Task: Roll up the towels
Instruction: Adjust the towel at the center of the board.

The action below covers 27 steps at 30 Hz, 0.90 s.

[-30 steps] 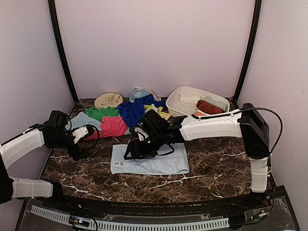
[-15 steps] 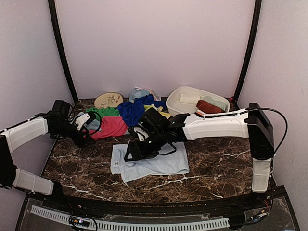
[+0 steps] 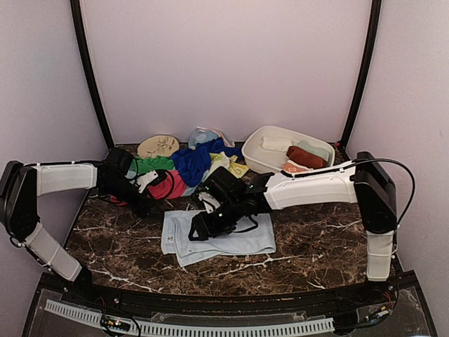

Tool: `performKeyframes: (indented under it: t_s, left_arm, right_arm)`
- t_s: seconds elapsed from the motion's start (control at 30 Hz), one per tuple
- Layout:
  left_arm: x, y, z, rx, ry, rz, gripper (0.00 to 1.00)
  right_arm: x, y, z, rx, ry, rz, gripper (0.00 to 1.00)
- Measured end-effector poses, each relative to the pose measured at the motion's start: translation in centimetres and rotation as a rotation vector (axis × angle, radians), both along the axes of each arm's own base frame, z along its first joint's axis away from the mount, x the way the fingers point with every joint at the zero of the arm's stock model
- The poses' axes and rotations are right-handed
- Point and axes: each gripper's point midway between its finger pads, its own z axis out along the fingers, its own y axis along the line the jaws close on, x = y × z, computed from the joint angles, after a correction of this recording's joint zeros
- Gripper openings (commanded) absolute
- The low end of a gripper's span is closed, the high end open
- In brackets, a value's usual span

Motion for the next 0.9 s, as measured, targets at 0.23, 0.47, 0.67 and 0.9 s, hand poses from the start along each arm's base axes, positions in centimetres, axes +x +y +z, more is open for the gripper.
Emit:
performKeyframes:
  t_s: [0.23,0.47,0.67,0.9]
  left_arm:
    - [1.0,-1.9,0.0,-0.016,0.007,-0.027,0.72]
    - [0.8,-4.4,-0.6,-0.037,0.055,-0.057,0.67]
    - [0.2,-5.1,-1.7,-0.055,0.134,-0.038,0.57]
    - [-0.6,-5.4,-1.8,-0.068,0.181,-0.030,0.37]
  right_arm:
    - [-3.8,-1.6,-7.2,-0.181,0.031,0.043,0.57]
    - [-4.0,-2.2,-7.0,-0.202,-0.013,0.035,0.54]
    - [-3.4,-3.4,-6.7,-0.231,-0.072,0.011,0.53]
    - [-3.1,-4.6,-5.7,-0.228,-0.130,-0.018,0.50]
